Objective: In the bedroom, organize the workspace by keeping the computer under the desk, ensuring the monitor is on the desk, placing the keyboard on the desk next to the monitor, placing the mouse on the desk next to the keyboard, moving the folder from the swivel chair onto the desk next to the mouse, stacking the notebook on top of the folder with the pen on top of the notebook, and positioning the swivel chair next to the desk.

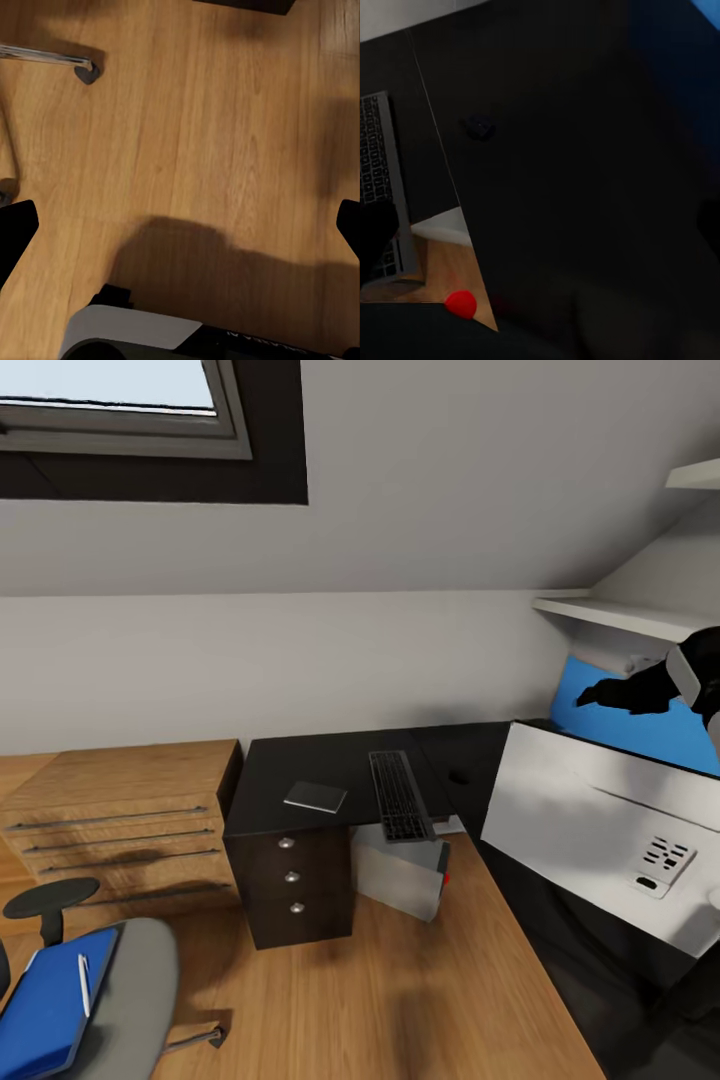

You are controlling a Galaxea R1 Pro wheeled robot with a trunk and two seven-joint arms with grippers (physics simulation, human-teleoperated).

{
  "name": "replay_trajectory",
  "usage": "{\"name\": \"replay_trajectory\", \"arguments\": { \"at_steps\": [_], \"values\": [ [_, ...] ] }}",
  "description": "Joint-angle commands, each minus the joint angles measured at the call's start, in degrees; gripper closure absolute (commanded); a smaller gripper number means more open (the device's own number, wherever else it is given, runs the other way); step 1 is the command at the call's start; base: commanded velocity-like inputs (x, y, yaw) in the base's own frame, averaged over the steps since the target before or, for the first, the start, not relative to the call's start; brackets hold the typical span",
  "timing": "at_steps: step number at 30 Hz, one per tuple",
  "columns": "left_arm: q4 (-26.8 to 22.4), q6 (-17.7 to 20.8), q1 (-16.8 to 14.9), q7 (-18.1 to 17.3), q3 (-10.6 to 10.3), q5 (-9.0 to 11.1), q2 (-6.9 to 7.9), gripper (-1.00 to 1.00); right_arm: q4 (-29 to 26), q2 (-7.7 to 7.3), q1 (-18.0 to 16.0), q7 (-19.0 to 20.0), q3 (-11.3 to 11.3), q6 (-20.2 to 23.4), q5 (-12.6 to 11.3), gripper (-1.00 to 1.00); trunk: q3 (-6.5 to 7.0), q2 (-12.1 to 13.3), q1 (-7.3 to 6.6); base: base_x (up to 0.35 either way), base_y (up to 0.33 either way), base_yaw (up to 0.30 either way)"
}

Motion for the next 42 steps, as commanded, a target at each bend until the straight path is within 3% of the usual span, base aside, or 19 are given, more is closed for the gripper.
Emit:
{"name": "replay_trajectory", "arguments": {
  "at_steps": [1,13,21,42],
  "values": [
    [0.0,-0.2,0.0,0.4,-0.5,0.3,0.02,-1.0,0.1,0.12,0.0,0.5,-0.2,0.1,0.6,-1.0,-0.08,-0.1,0.03,0.117,0.015,0.0],
    [0.0,-0.2,0.0,0.5,-0.5,0.3,0.07,-1.0,1.1,0.9,0.0,1.0,-0.1,0.8,0.8,-1.0,-0.08,-0.1,0.03,-0.03,0.047,0.0],
    [0.0,-0.2,0.0,0.5,-0.5,0.3,0.04,-1.0,1.8,0.85,0.0,1.0,2.9,1.3,0.9,-1.0,-0.08,-0.1,0.03,-0.031,0.025,0.0],
    [-0.1,-0.2,0.0,0.5,-0.5,0.4,0.1,-1.0,6.2,1.02,0.0,1.0,4.9,1.3,0.9,-1.0,-0.08,-0.1,0.03,-0.048,0.0,0.0]
  ]
}}
